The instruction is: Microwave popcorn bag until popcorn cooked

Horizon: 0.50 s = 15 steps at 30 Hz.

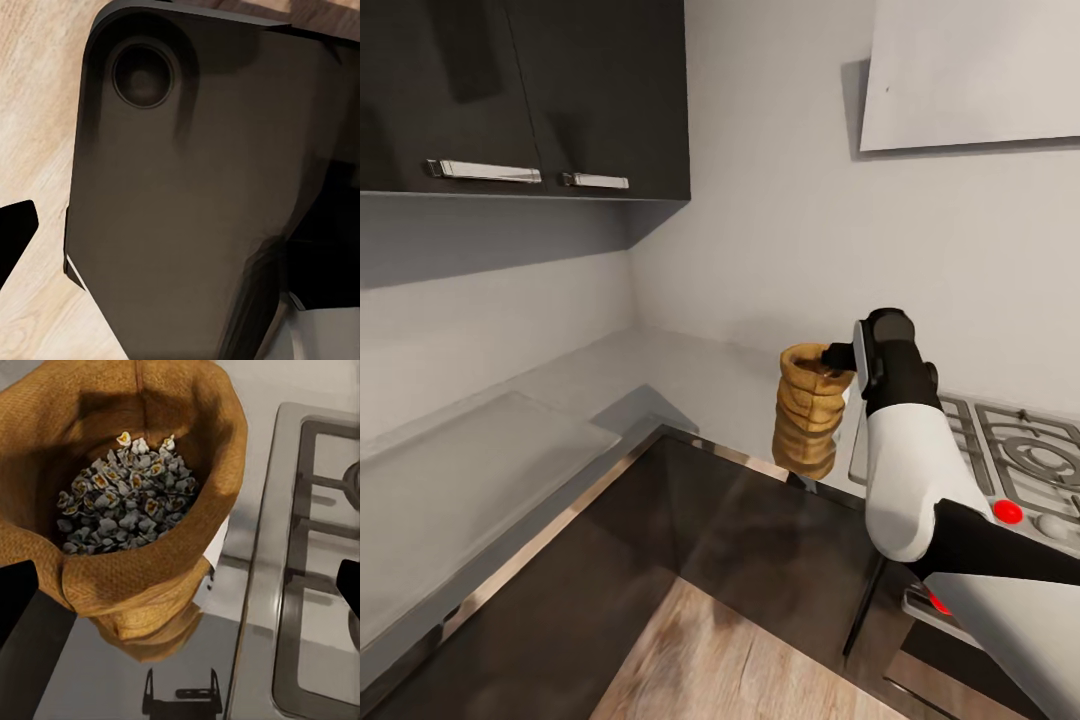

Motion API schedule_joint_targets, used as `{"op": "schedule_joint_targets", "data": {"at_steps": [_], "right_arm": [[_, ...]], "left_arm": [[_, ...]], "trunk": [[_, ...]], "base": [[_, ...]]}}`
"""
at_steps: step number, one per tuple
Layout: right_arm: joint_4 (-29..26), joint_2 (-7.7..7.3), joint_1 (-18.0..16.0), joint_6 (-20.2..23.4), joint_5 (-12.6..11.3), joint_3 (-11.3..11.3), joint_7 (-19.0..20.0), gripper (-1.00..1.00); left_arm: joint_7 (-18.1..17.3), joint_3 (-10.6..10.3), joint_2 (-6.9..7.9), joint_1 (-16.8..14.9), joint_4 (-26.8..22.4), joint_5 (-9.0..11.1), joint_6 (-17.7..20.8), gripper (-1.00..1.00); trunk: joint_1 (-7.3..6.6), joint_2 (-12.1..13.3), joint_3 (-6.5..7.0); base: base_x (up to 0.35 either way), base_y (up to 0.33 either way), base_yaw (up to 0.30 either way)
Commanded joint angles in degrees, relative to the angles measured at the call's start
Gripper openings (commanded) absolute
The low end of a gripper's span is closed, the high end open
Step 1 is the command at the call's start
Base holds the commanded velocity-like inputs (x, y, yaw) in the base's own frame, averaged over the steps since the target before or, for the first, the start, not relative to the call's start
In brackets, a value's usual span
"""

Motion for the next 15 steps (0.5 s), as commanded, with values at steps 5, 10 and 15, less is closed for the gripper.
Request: {"op": "schedule_joint_targets", "data": {"at_steps": [5, 10, 15], "right_arm": [[-0.09, 0.06, -0.06, 0.12, 0.05, -0.14, -0.33, 1.0], [-0.1, 0.06, -0.06, 0.12, 0.09, -0.15, -1.51, 1.0], [0.0, 0.06, -0.06, 0.12, 0.06, -0.18, -2.04, 1.0]], "left_arm": [[-0.08, -0.01, -0.01, -0.02, 0.05, 0.25, -0.16, 1.0], [-0.08, -0.04, -0.01, -0.02, 0.05, 0.25, -0.16, 1.0], [-0.08, 0.0, -0.01, -0.02, 0.05, 0.25, -0.16, 1.0]], "trunk": [[0.0, -0.03, -0.06], [0.0, -0.03, -0.06], [0.0, -0.03, -0.06]], "base": [[0.136, 0.0, 0.0], [0.2, 0.0, 0.0], [0.176, 0.0, 0.0]]}}
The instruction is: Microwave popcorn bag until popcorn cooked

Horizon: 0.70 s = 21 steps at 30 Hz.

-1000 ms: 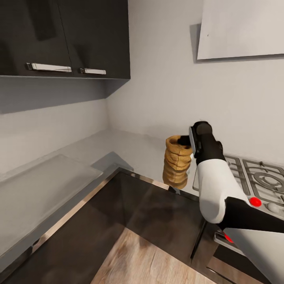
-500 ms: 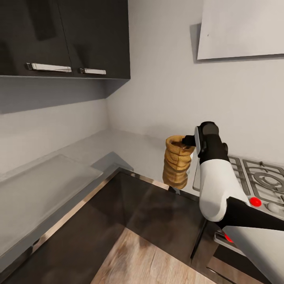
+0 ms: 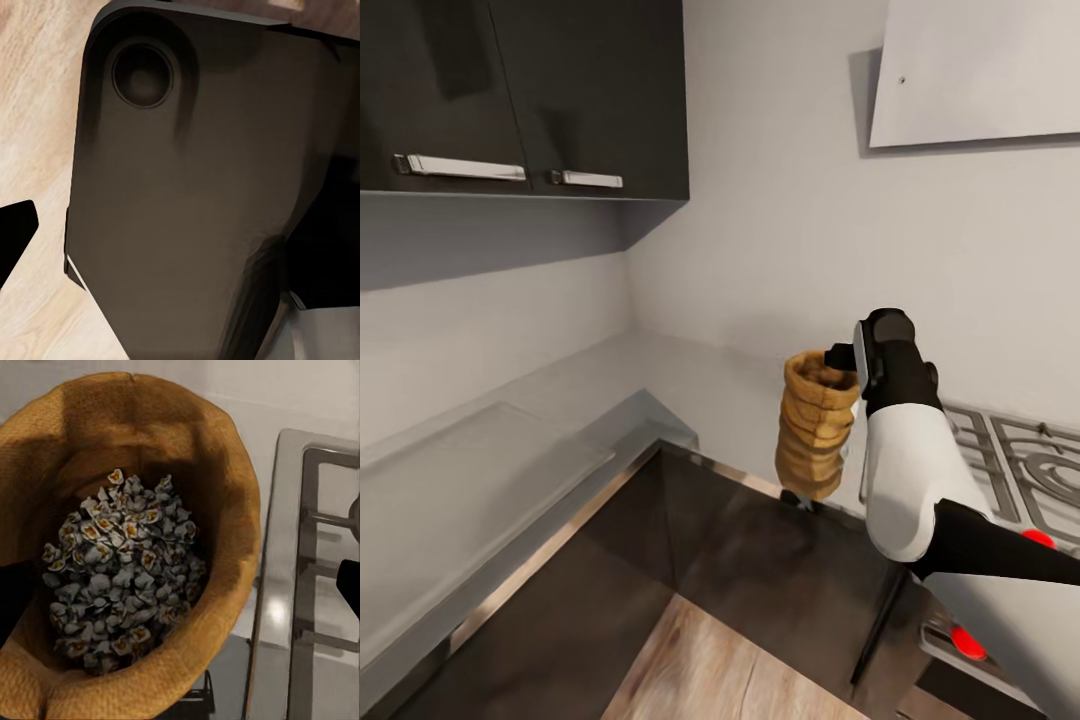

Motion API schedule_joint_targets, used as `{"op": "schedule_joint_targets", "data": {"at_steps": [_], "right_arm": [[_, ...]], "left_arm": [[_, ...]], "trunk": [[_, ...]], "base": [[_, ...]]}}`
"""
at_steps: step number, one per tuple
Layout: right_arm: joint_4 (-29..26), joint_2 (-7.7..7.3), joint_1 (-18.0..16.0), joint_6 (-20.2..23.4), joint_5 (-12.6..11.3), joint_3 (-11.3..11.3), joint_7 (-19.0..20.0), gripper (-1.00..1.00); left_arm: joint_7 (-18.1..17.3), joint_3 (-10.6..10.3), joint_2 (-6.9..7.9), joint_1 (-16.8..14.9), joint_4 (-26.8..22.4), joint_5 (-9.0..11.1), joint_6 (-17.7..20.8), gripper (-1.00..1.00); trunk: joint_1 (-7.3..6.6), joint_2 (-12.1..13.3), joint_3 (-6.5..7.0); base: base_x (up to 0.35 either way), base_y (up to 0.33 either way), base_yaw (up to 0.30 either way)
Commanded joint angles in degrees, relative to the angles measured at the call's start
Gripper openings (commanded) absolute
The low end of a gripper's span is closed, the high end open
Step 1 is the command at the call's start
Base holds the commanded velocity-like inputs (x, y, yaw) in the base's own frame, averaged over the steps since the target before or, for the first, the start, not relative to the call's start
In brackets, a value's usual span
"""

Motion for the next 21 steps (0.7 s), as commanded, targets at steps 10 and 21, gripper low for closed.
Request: {"op": "schedule_joint_targets", "data": {"at_steps": [10, 21], "right_arm": [[1.05, -2.11, -0.06, 0.1, -0.66, -0.11, 0.1, 1.0], [4.09, -5.19, -0.06, 0.1, -0.58, 0.04, -0.21, 1.0]], "left_arm": [[-0.07, 0.13, -0.01, -0.03, 0.01, 0.35, -0.16, 1.0], [-0.07, 0.13, -0.01, -0.03, 0.02, 0.35, -0.16, 1.0]], "trunk": [[0.01, -0.03, -0.06], [0.01, -0.03, -0.06]], "base": [[0.029, 0.0, 0.0], [0.0, 0.0, 0.0]]}}
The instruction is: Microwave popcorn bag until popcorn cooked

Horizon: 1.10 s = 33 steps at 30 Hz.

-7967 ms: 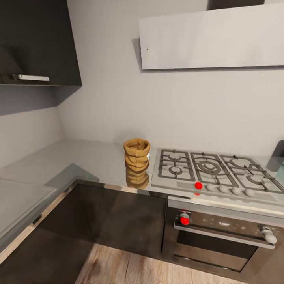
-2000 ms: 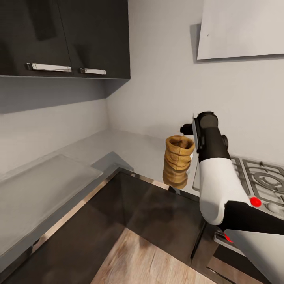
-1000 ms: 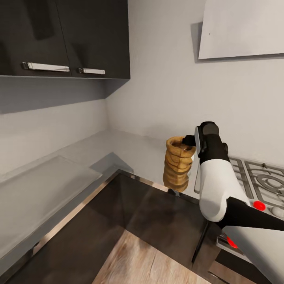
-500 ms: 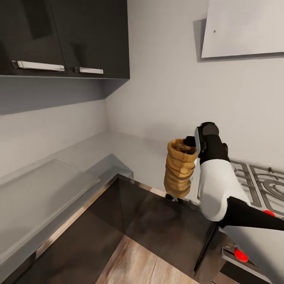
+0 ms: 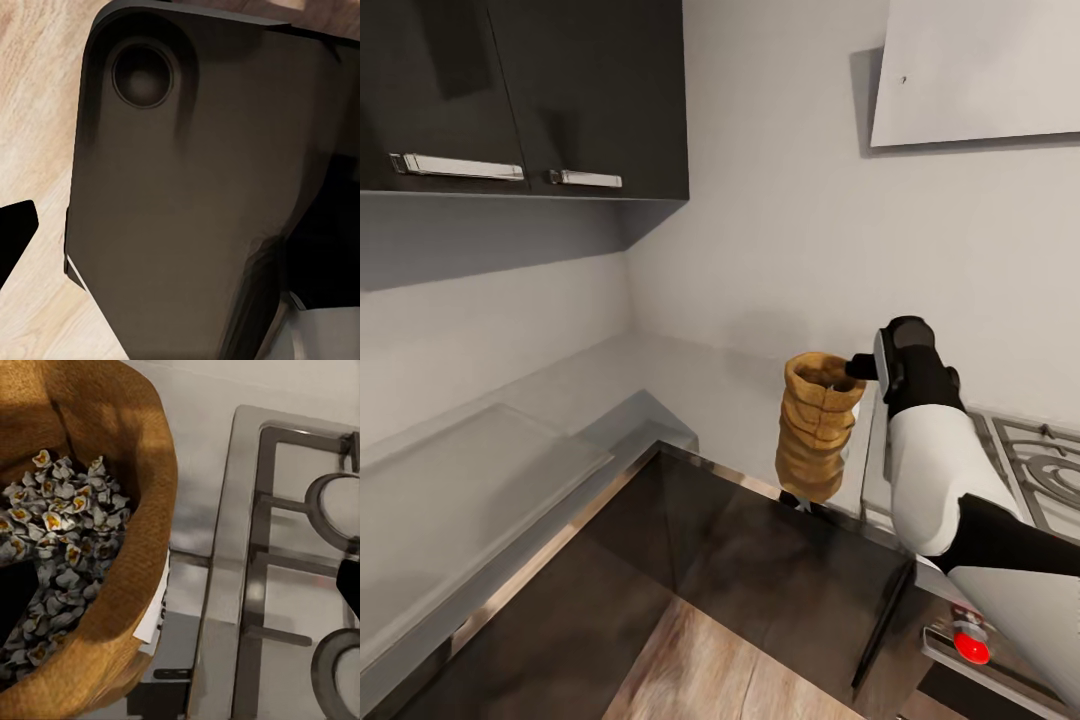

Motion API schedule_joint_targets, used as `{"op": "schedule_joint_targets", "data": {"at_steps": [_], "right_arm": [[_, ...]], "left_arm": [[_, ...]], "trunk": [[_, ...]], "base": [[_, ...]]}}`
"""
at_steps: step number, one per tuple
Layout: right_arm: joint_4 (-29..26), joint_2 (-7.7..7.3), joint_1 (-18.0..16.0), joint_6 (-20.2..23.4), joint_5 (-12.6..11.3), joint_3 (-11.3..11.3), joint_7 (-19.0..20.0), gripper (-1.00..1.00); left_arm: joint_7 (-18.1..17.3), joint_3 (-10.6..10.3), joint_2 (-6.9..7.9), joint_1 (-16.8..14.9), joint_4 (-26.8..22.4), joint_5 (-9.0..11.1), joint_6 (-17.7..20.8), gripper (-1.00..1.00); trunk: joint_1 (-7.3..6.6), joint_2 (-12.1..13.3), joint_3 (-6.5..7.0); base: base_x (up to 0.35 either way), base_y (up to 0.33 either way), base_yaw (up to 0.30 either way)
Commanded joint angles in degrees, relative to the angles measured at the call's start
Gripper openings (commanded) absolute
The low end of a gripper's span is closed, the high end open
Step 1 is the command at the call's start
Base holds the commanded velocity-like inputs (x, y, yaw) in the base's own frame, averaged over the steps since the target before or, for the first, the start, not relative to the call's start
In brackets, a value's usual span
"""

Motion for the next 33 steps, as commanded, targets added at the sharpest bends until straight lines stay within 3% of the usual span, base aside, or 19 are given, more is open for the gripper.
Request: {"op": "schedule_joint_targets", "data": {"at_steps": [1, 6, 10, 16, 23, 30, 33], "right_arm": [[0.0, 0.14, -0.06, 0.1, -0.39, -0.16, -0.35, 1.0], [0.04, 0.45, -0.07, 0.1, -0.8, -0.09, 0.03, 1.0], [1.34, 0.46, -0.06, 0.1, -0.54, -1.39, -0.28, 1.0], [0.36, 1.52, -0.06, 0.1, -0.21, -0.11, -0.24, 1.0], [0.39, 1.55, -0.07, 0.1, -0.42, -0.14, -0.22, 1.0], [2.64, 1.12, -0.06, 0.1, -0.53, -0.23, -0.28, 1.0], [6.36, 1.07, -0.07, -0.05, -0.53, -0.23, -0.35, 1.0]], "left_arm": [[-0.08, 0.11, -0.01, -0.02, 0.02, 0.35, -0.16, 1.0], [-0.08, 0.11, -0.01, -0.02, 0.03, 0.35, -0.16, 1.0], [-0.1, 0.12, -0.06, -0.02, -0.04, 0.35, -0.16, 1.0], [-0.09, 0.06, -0.09, -0.02, -0.08, 0.11, -0.16, 1.0], [-0.08, 0.02, -0.03, -0.02, -0.08, 0.07, -0.16, 1.0], [-0.08, 0.02, -0.01, -0.02, -0.08, 0.26, -0.16, 1.0], [-0.08, 0.02, -0.01, -0.02, -0.08, 0.26, -0.16, 1.0]], "trunk": [[0.0, -0.03, -0.06], [0.0, -0.03, -0.06], [0.0, -0.03, -0.06], [0.0, -0.03, -0.06], [0.0, -0.03, -0.06], [0.0, -0.03, -0.06], [0.0, -0.03, -0.06]], "base": [[0.0, 0.0, 0.0], [0.0, 0.0, 0.0], [0.0, 0.0, 0.0], [0.052, -0.005, 0.0], [0.152, -0.048, 0.0], [0.004, -0.001, 0.0], [0.0, 0.0, 0.0]]}}
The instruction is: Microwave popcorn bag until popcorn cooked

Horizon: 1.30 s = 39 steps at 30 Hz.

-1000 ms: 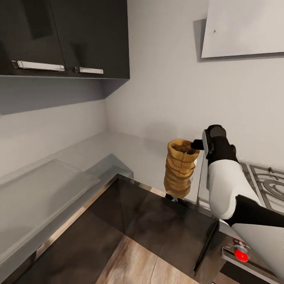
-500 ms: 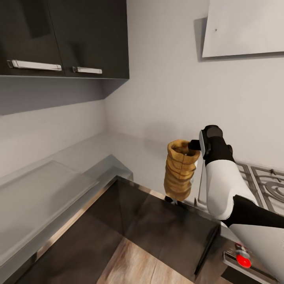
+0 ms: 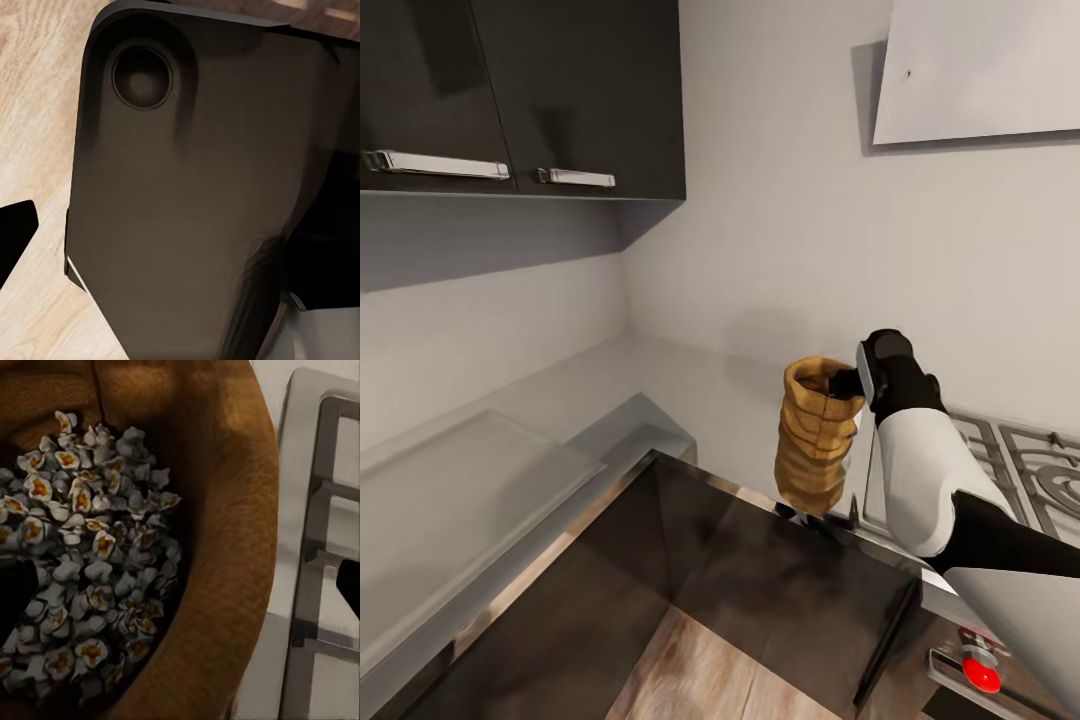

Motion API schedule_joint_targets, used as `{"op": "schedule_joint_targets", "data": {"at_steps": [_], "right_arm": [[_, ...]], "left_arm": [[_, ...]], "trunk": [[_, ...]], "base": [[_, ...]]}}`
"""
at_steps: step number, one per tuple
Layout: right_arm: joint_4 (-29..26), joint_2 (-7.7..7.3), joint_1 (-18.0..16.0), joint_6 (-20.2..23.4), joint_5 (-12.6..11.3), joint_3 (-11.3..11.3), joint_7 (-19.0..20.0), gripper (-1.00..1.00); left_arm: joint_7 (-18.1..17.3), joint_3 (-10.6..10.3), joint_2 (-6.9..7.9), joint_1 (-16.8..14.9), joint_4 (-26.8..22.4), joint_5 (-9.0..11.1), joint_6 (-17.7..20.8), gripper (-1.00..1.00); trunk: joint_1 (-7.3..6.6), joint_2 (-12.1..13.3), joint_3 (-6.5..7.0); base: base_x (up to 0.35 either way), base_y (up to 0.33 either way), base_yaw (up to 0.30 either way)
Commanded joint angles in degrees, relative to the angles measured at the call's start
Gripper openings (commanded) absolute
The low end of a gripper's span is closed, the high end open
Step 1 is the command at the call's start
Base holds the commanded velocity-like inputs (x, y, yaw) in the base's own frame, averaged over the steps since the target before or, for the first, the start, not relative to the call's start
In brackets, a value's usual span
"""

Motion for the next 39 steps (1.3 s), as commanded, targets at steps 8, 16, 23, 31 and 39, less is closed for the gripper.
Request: {"op": "schedule_joint_targets", "data": {"at_steps": [8, 16, 23, 31, 39], "right_arm": [[0.43, -0.15, -0.04, 0.23, -0.31, -0.24, -0.41, 1.0], [2.3, -0.31, -0.04, 0.23, -0.4, -0.24, -0.34, 1.0], [2.79, -0.33, -0.06, 0.23, -0.48, -0.24, -0.32, -1.0], [2.81, -0.33, -0.04, 0.23, -0.48, -0.24, -0.32, -1.0], [2.57, -0.02, -0.09, 0.23, -0.48, -0.3, -0.32, -1.0]], "left_arm": [[-0.07, 0.1, -0.01, -0.02, 0.03, 0.36, -0.16, 1.0], [-0.07, 0.1, -0.01, -0.02, 0.03, 0.36, -0.16, 1.0], [-0.07, 0.1, -0.01, -0.02, 0.03, 0.36, -0.16, 1.0], [-0.07, 0.1, -0.01, -0.02, 0.03, 0.36, -0.16, 1.0], [-0.07, 0.1, -0.01, -0.02, 0.03, 0.36, -0.16, 1.0]], "trunk": [[0.0, -0.03, -0.06], [0.0, -0.03, -0.06], [0.0, -0.03, -0.06], [0.0, -0.03, -0.06], [0.0, -0.03, -0.06]], "base": [[0.0, 0.0, 0.0], [0.0, 0.0, 0.0], [0.0, 0.0, 0.0], [0.0, 0.0, 0.0], [0.0, 0.0, 0.0]]}}
